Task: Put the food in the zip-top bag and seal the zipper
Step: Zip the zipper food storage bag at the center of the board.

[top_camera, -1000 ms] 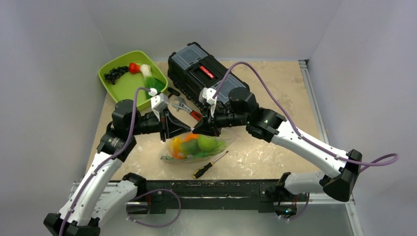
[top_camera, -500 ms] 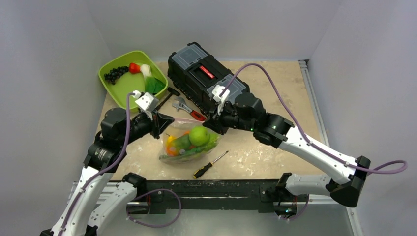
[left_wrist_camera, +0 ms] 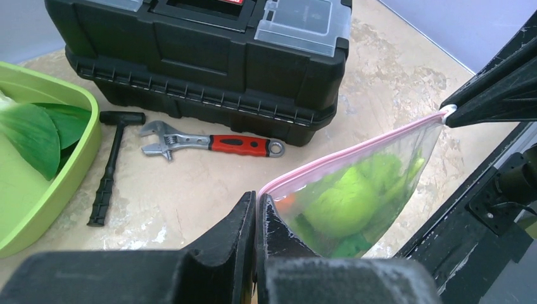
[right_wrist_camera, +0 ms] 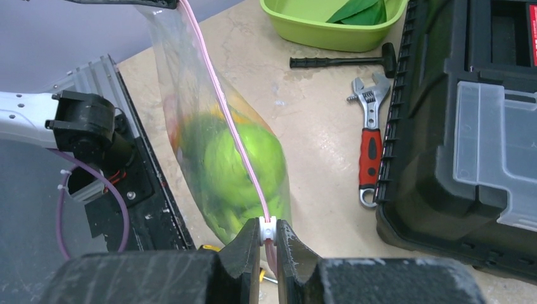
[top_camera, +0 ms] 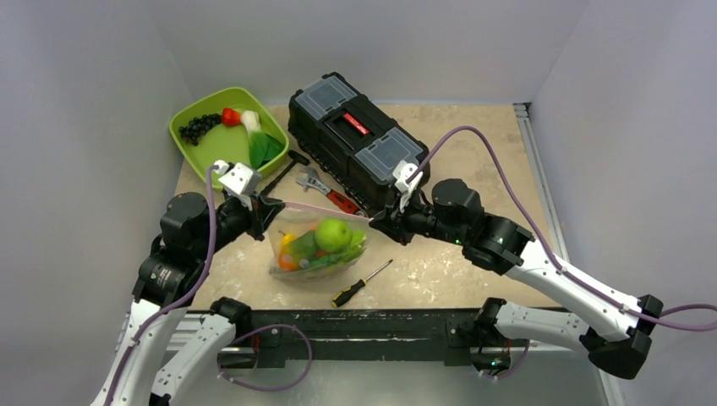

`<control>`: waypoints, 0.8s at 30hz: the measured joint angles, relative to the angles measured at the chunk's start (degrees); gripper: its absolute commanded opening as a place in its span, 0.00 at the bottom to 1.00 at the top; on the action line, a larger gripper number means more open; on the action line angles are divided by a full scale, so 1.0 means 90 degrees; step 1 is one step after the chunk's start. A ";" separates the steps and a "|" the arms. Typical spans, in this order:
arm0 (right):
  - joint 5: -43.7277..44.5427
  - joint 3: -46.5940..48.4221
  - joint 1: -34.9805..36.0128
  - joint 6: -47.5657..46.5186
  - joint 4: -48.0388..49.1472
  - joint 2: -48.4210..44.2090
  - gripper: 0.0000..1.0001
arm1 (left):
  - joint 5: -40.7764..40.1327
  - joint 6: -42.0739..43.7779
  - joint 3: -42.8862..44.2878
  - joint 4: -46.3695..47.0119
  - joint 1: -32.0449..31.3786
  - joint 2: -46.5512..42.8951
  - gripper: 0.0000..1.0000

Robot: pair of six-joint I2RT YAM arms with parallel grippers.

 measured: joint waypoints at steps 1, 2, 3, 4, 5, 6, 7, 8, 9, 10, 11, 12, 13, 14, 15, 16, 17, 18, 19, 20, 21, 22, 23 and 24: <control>0.0005 -0.0041 -0.0002 0.0005 -0.0007 -0.0039 0.00 | -0.0002 0.0012 0.0000 -0.0017 0.0015 0.0000 0.00; 0.0007 -0.0083 -0.0007 0.0012 -0.0017 -0.0073 0.00 | -0.0002 0.0022 0.0000 -0.0034 0.0019 0.0000 0.00; 0.0005 -0.0117 -0.0010 0.0022 -0.0036 -0.0100 0.00 | 0.0002 0.0034 0.0010 -0.0053 0.0019 0.0000 0.00; 0.0005 -0.0155 -0.0012 0.0039 -0.0053 -0.0136 0.00 | 0.0002 0.0039 0.0017 -0.0063 0.0024 0.0000 0.00; 0.0005 -0.0185 -0.0017 0.0044 -0.0085 -0.0170 0.00 | 0.0007 0.0061 0.0032 -0.0085 0.0024 -0.0002 0.00; 0.0005 -0.0194 -0.0019 0.0051 -0.0124 -0.0194 0.00 | 0.0007 0.0080 0.0036 -0.0097 0.0027 -0.0007 0.00; 0.0002 -0.0194 -0.0019 0.0056 -0.0155 -0.0206 0.00 | 0.0007 0.0102 0.0036 -0.0104 0.0034 -0.0017 0.00; 0.0005 -0.0194 -0.0024 0.0063 -0.0192 -0.0219 0.04 | 0.0007 0.0119 0.0036 -0.0112 0.0039 -0.0022 0.00; 0.0007 -0.0194 -0.0024 0.0068 -0.0214 -0.0221 0.11 | 0.0019 0.0124 0.0036 -0.0124 0.0049 -0.0022 0.00; 0.0007 -0.0192 -0.0024 0.0068 -0.0248 -0.0219 0.19 | 0.0041 0.0126 0.0036 -0.0136 0.0058 -0.0019 0.00; 0.0007 -0.0192 -0.0024 0.0070 -0.0289 -0.0214 0.27 | 0.0070 0.0124 0.0036 -0.0143 0.0063 -0.0015 0.00; 0.0010 -0.0185 -0.0024 0.0078 -0.0340 -0.0206 0.35 | 0.0107 0.0126 0.0036 -0.0146 0.0066 -0.0010 0.00; 0.0049 -0.0153 -0.0027 0.0068 -0.0469 -0.0199 0.44 | 0.0109 0.0129 0.0039 -0.0148 0.0066 -0.0010 0.00; 0.0075 -0.0131 -0.0034 0.0066 -0.0559 -0.0194 0.53 | 0.0124 0.0129 0.0039 -0.0146 0.0087 -0.0010 0.00; 0.0143 -0.0056 -0.0051 -0.0019 -0.0697 -0.0158 0.64 | 0.0160 0.0129 0.0046 -0.0148 0.0117 -0.0010 0.00; 0.0158 0.0034 -0.0063 -0.0058 -0.0767 -0.0104 0.70 | 0.0240 0.0136 0.0051 -0.0148 0.0138 -0.0010 0.00; 0.0160 0.0121 -0.0066 -0.0073 -0.0797 -0.0036 0.72 | 0.0338 0.0155 0.0061 -0.0170 0.0141 -0.0010 0.00; 0.0134 0.0257 -0.0073 -0.0141 -0.0797 0.0070 0.74 | 0.0440 0.0182 0.0066 -0.0197 0.0143 -0.0010 0.00; 0.0061 0.0425 -0.0075 -0.0228 -0.0794 0.0219 0.76 | 0.0515 0.0206 0.0070 -0.0216 0.0146 -0.0007 0.00; -0.0063 0.0614 -0.0078 -0.0323 -0.0782 0.0393 0.77 | 0.0624 0.0255 0.0087 -0.0257 0.0146 0.0007 0.00; -0.0206 0.0816 -0.0078 -0.0418 -0.0748 0.0595 0.77 | 0.0719 0.0306 0.0121 -0.0313 0.0148 0.0029 0.00; -0.0321 0.0974 -0.0075 -0.0498 -0.0712 0.0767 0.77 | 0.0801 0.0364 0.0153 -0.0369 0.0148 0.0053 0.00; -0.0469 0.1163 -0.0070 -0.0588 -0.0663 0.0984 0.78 | 0.0852 0.0415 0.0175 -0.0408 0.0148 0.0070 0.00; -0.0600 0.1328 -0.0058 -0.0663 -0.0593 0.1209 0.78 | 0.0925 0.0474 0.0189 -0.0442 0.0148 0.0083 0.00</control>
